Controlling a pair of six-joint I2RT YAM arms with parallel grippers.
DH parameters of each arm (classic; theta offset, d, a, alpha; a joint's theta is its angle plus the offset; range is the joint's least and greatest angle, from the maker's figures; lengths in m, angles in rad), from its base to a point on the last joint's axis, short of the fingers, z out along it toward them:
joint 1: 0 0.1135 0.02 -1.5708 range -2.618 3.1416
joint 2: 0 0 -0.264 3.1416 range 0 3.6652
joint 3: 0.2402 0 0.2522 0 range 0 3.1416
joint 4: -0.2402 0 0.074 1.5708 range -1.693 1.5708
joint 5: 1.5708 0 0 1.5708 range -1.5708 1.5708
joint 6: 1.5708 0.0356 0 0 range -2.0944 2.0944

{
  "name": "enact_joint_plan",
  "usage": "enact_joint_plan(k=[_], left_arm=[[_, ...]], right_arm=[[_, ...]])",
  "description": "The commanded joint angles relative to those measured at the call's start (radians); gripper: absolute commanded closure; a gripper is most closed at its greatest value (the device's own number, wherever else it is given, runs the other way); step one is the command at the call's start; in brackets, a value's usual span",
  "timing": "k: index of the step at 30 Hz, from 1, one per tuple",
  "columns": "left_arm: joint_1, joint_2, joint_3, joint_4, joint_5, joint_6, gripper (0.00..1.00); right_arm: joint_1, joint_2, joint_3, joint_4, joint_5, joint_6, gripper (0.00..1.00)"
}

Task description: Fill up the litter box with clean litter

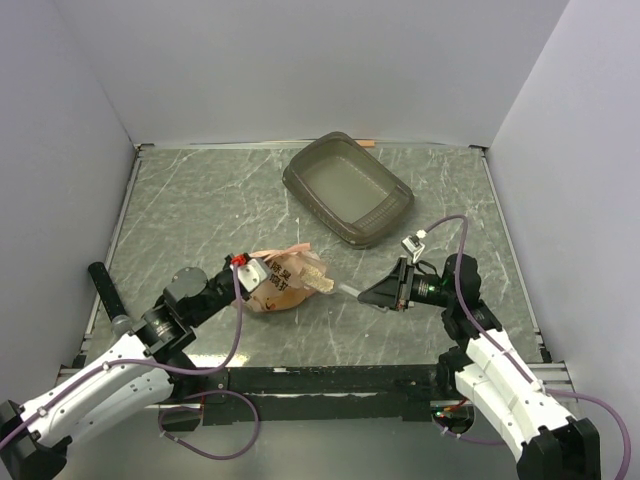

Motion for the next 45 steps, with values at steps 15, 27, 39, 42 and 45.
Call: enact_joint_plan(k=[15,27,39,42,45], left_arm=[[-0.015,-0.031,0.009,0.125,-0.214,-0.044,0.99],[-0.027,-0.033,0.004,0.098,-0.23,-0.049,0.99],[-0.046,-0.04,-0.002,0.087,-0.217,-0.049,0.99],[-0.049,-0.042,-0.002,0.085,-0.223,-0.045,0.99],[-0.05,-0.04,-0.002,0.082,-0.228,-0.041,0.99]], right_arm=[[-0.014,0.014,0.173,-0.049,0.157,0.138,1.0],[-0.033,0.162,0.31,-0.044,0.392,0.112,1.0],[-0.14,0.509,0.383,0.175,0.486,0.095,1.0],[-0.152,0.602,0.425,0.166,0.509,0.045,1.0],[-0.153,0.69,0.491,0.1,0.524,-0.037,1.0]])
